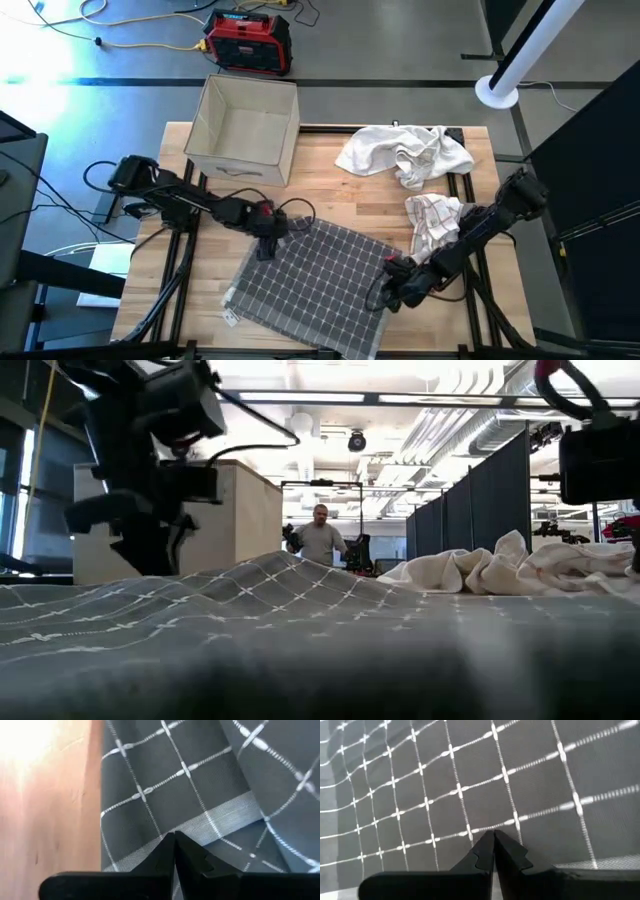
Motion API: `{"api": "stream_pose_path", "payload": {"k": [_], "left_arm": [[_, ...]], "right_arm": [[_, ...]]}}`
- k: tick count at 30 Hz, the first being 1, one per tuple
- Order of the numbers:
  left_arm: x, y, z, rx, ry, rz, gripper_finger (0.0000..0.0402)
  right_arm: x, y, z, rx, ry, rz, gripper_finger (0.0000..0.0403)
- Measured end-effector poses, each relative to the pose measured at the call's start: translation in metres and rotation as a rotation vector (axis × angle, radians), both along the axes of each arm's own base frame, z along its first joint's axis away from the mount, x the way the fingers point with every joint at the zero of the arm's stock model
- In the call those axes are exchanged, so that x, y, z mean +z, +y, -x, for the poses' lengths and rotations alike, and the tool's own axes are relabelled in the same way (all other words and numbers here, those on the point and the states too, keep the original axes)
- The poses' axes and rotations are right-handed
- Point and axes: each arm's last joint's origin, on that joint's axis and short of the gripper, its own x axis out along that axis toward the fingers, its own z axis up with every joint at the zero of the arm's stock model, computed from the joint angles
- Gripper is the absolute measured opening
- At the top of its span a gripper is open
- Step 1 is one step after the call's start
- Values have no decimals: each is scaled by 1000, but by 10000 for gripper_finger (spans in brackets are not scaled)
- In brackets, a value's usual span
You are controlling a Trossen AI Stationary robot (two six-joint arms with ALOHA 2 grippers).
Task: Fold towel
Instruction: Fold the gray towel
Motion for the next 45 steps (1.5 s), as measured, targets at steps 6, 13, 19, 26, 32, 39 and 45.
{"api": "stream_pose_path", "payload": {"k": [6,13,19,26,32,39,45], "left_arm": [[4,-10,15,205,64,63,0],[14,-42,27,320,78,156,0],[51,-43,28,328,64,111,0],[67,-60,15,-119,-69,241,0],[44,-55,6,-233,-36,88,0],[10,-32,8,-224,2,107,0],[1,-15,18,-190,76,78,0]], "right_arm": [[12,-36,5,-41,128,136,0],[42,-80,14,-8,176,257,0],[76,-61,5,169,-152,67,0],[54,-17,-12,301,-266,-30,0],[6,2,-33,325,-259,-72,0],[-16,15,-39,314,-264,-158,0],[-18,25,-29,354,-229,-156,0]]}}
